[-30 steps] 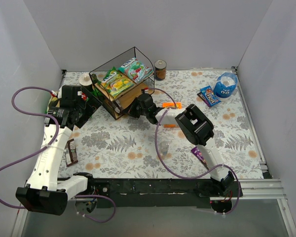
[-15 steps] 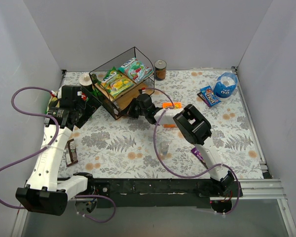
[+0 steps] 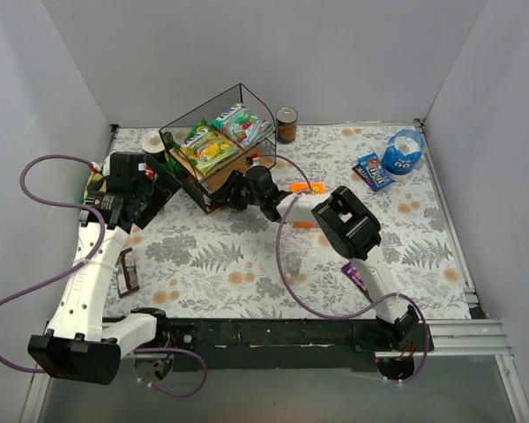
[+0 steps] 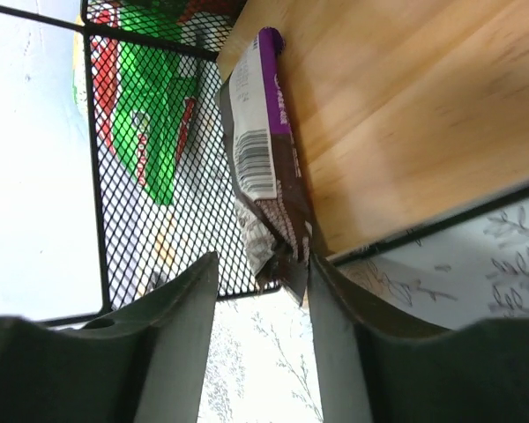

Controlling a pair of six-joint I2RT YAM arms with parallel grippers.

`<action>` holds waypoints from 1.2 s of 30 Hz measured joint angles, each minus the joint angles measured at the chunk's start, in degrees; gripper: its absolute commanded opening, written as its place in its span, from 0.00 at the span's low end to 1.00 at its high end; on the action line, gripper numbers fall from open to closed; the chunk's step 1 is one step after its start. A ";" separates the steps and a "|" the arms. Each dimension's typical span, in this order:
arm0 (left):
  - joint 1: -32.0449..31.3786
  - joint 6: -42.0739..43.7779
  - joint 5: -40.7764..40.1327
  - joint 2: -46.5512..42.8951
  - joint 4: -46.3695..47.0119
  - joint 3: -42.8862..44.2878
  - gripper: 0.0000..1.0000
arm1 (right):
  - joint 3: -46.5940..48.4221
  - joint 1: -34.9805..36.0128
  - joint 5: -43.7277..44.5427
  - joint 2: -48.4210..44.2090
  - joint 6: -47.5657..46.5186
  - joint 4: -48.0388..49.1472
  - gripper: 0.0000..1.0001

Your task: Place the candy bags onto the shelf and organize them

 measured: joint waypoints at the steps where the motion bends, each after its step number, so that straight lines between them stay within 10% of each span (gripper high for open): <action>1: 0.00 0.00 0.00 0.00 0.02 0.00 0.98 | -0.61 0.00 0.09 -0.52 -0.24 -0.02 0.56; 12: 0.00 0.00 -0.35 -0.09 0.15 0.00 0.98 | -6.95 -0.20 3.13 -9.27 -1.49 -5.81 0.77; 23: 0.42 -2.64 -10.56 0.61 -1.36 -5.40 0.98 | -10.80 -4.81 4.15 -25.75 -8.50 -26.60 0.74; 36: 25.20 2.27 -12.35 8.02 5.38 -20.96 0.98 | -15.78 -11.52 5.62 -39.82 -17.97 -40.02 0.74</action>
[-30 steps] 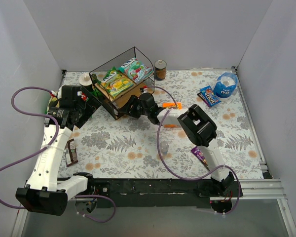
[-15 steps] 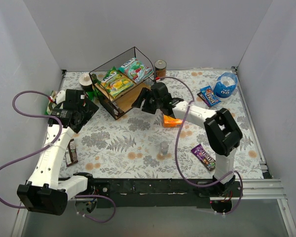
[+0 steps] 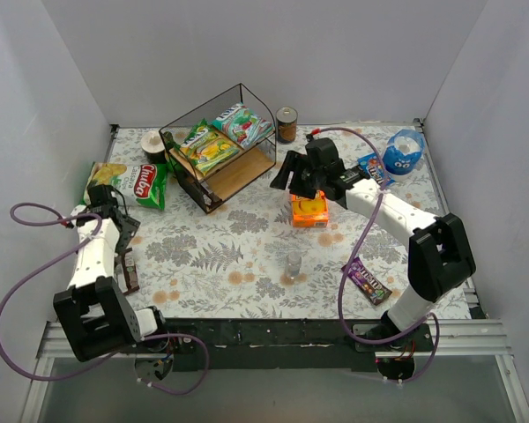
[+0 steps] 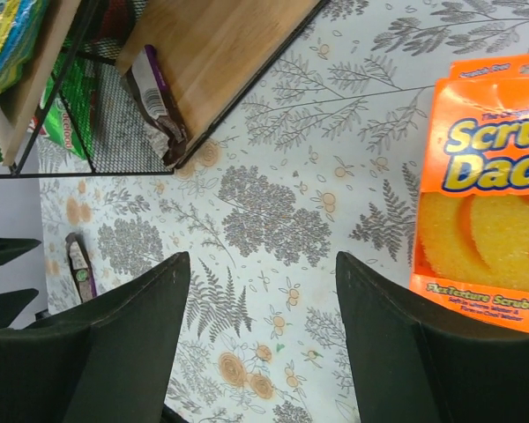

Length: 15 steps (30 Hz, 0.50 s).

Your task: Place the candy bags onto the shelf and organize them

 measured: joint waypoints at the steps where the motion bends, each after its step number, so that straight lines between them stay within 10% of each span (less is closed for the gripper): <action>1: 1.46 1.51 0.50 0.66 2.40 -1.14 0.98 | -0.17 -0.44 -0.26 -0.22 -0.28 -0.33 0.74; 15: 8.26 7.45 3.37 9.09 11.21 -4.70 0.98 | -6.40 -5.20 -3.02 -4.57 -1.62 -1.92 0.74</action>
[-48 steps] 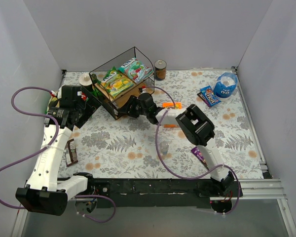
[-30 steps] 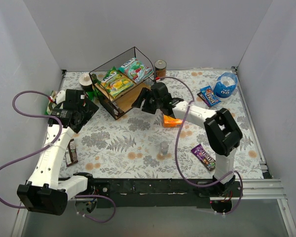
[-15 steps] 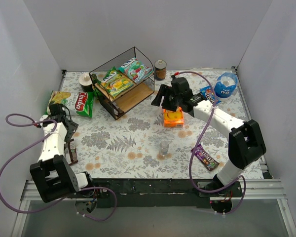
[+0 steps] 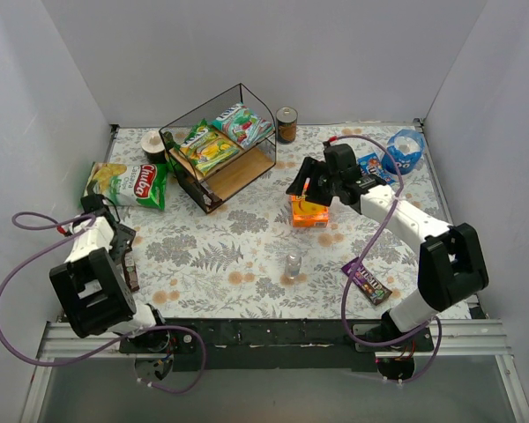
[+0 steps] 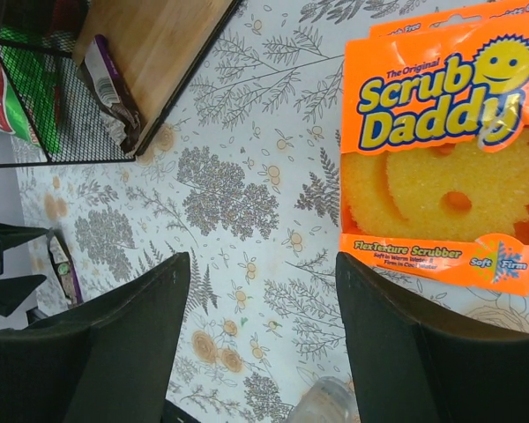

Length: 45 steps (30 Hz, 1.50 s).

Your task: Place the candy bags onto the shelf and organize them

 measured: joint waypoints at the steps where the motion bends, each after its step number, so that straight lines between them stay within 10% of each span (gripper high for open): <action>1: 0.26 0.17 0.02 0.48 0.33 -0.24 0.98 | -0.52 -0.35 -0.24 -0.66 0.00 0.00 0.74; 20: 1.79 -7.06 15.72 0.33 5.97 -4.37 0.96 | -4.72 -5.57 -2.75 -4.92 0.09 1.97 0.74; 34: -22.29 -31.32 28.74 -1.68 7.65 -7.54 0.91 | -3.30 -1.49 -9.40 -0.68 -3.54 5.14 0.66; 45: -30.10 -32.70 24.94 -4.79 3.58 -4.04 0.92 | 3.96 9.22 -18.93 12.24 -10.99 5.07 0.72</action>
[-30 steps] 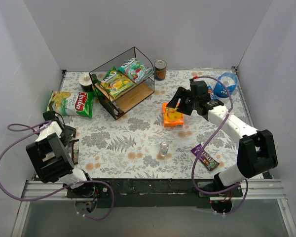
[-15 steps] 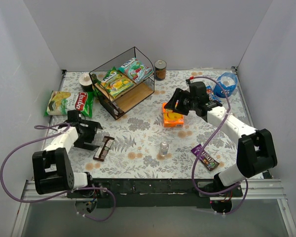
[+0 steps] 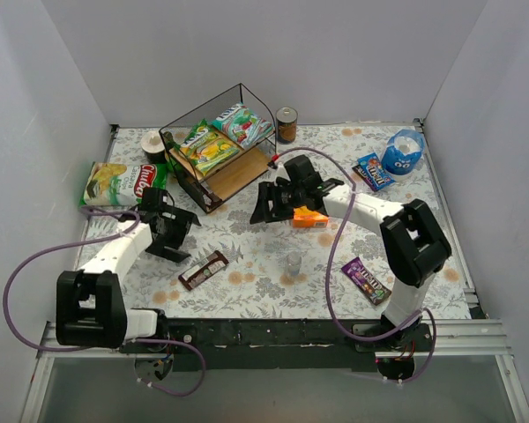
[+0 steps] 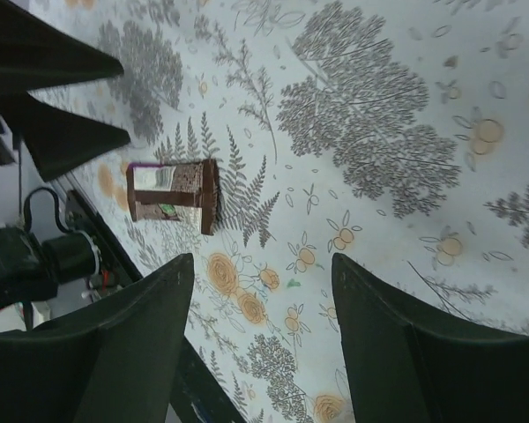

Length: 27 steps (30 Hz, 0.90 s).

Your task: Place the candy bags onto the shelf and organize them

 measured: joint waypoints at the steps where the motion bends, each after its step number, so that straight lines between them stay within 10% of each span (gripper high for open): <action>1: 0.00 0.42 -0.90 -1.14 -0.74 0.68 0.93 | 0.79 0.72 -0.90 1.40 -0.87 -0.11 0.73; 27: 0.00 3.87 -4.68 -11.37 -10.25 -10.60 0.62 | 10.60 9.94 -21.44 22.71 -3.17 4.74 0.66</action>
